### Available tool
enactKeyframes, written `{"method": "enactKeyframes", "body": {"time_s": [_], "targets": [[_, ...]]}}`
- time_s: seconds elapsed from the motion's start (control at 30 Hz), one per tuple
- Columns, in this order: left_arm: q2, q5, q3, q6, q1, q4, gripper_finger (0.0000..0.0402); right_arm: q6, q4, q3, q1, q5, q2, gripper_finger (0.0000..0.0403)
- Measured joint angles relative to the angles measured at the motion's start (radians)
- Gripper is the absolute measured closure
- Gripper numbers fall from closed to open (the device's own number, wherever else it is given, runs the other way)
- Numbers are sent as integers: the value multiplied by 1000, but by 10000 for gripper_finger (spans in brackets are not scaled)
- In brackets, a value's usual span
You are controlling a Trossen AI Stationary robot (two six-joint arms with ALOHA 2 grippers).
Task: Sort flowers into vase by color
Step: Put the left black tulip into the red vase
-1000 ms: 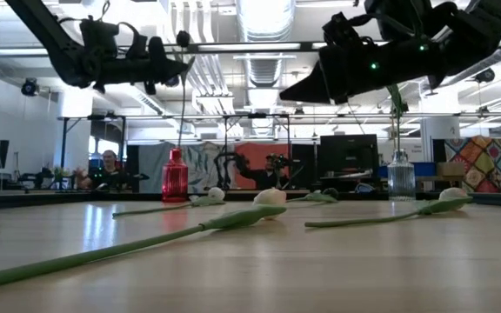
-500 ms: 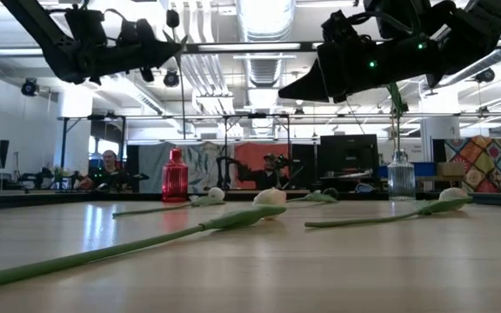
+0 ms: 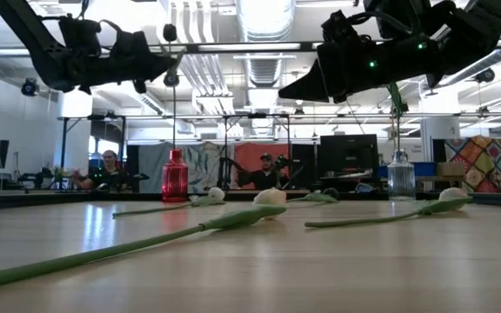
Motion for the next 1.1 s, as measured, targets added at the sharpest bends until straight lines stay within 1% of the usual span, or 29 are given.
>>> {"method": "enactKeyframes", "body": {"time_s": [0.37,0.47,0.6,0.73,0.87,1.0,1.1], "targets": [[60,0,-13,52,3,-8,401,8,0,0,0,0,0,394],[66,12,-12,64,4,-27,393,19,0,0,0,0,0,394],[68,60,-11,120,7,-72,368,19,0,0,0,0,0,394],[68,85,-11,155,11,-115,337,22,0,0,0,0,0,393],[67,88,-13,227,18,-177,303,24,0,0,0,12,0,393],[61,95,-14,245,33,-235,268,33,-1,0,0,27,0,393],[49,142,-15,277,39,-286,246,64,-1,1,-2,32,0,393]]}}
